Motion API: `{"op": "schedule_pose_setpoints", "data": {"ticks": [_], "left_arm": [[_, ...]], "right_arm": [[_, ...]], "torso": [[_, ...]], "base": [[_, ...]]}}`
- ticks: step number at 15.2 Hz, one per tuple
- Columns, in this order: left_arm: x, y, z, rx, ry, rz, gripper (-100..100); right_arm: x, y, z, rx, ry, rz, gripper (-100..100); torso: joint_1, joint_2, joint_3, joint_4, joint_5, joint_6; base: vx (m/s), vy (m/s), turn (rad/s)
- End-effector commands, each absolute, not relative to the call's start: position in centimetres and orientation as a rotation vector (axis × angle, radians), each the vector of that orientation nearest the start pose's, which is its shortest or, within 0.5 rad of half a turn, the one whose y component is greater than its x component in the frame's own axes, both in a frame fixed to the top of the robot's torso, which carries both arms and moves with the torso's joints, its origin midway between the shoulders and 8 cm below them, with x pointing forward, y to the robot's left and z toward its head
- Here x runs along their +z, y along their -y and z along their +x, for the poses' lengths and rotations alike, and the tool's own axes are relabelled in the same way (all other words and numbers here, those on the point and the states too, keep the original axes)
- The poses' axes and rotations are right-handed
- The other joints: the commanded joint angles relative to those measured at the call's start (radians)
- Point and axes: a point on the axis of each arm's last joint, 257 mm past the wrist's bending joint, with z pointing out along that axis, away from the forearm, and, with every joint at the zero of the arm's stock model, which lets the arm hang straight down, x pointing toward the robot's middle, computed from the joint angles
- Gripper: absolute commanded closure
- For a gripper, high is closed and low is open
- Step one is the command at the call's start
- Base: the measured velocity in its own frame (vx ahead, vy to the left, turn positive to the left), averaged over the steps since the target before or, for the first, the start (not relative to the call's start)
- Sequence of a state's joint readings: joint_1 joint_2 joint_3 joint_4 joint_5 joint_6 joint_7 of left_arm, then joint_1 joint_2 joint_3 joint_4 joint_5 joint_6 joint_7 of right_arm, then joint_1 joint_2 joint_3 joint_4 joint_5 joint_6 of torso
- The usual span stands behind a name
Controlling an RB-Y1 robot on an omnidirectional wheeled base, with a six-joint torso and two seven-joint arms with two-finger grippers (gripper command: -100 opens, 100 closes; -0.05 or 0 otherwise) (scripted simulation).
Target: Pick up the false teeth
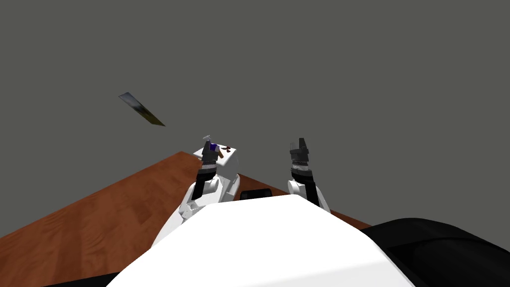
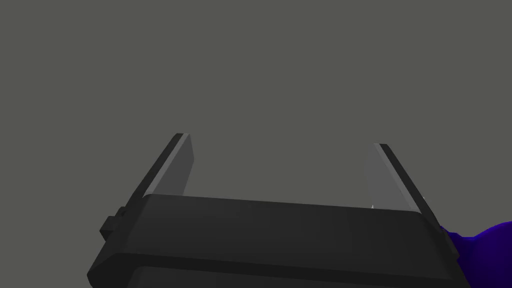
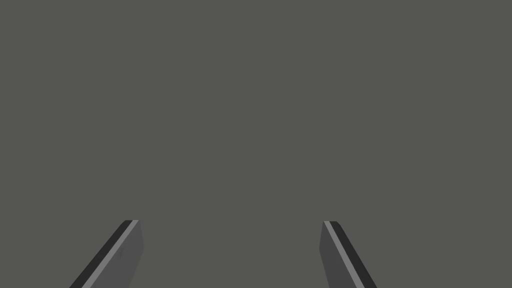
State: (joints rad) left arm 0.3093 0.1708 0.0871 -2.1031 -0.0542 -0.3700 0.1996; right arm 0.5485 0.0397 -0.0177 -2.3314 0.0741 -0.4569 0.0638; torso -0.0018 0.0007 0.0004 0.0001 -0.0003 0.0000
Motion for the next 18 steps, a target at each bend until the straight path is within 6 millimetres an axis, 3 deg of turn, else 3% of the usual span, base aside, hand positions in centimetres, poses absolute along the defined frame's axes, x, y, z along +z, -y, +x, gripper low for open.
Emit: {"op": "schedule_pose_setpoints", "data": {"ticks": [1, 6, 7, 18], "left_arm": [[-1.4, -29.8, 42.4, -1.369, -0.795, -0.708, -100], [-4.0, -31.2, 44.8, -1.367, -0.811, -0.776, -100], [-3.6, -31.5, 45.5, -1.38, -0.797, -0.781, -100], [-7.6, -34.3, 49.9, -1.391, -0.789, -0.918, -100]], "right_arm": [[2.4, 28.6, 33.7, 1.149, -0.662, 0.641, 0], [2.4, 28.6, 33.7, 1.149, -0.662, 0.641, 0], [2.4, 28.6, 33.7, 1.149, -0.662, 0.641, 0], [2.4, 28.6, 33.7, 1.149, -0.662, 0.641, 0]], "torso": [[0.0, 0.0, 0.0, 0.0, 0.0, 0.0], [-0.001, 0.0, 0.0, 0.0, 0.0, 0.0], [0.0, 0.0, 0.0, 0.0, 0.0, 0.0], [0.0, 0.0, 0.0, 0.0, 0.0, 0.0]], "base": [[-0.014, -0.032, -0.01], [-0.015, -0.032, -0.011], [-0.016, -0.031, -0.008], [-0.012, -0.024, -0.008]]}}
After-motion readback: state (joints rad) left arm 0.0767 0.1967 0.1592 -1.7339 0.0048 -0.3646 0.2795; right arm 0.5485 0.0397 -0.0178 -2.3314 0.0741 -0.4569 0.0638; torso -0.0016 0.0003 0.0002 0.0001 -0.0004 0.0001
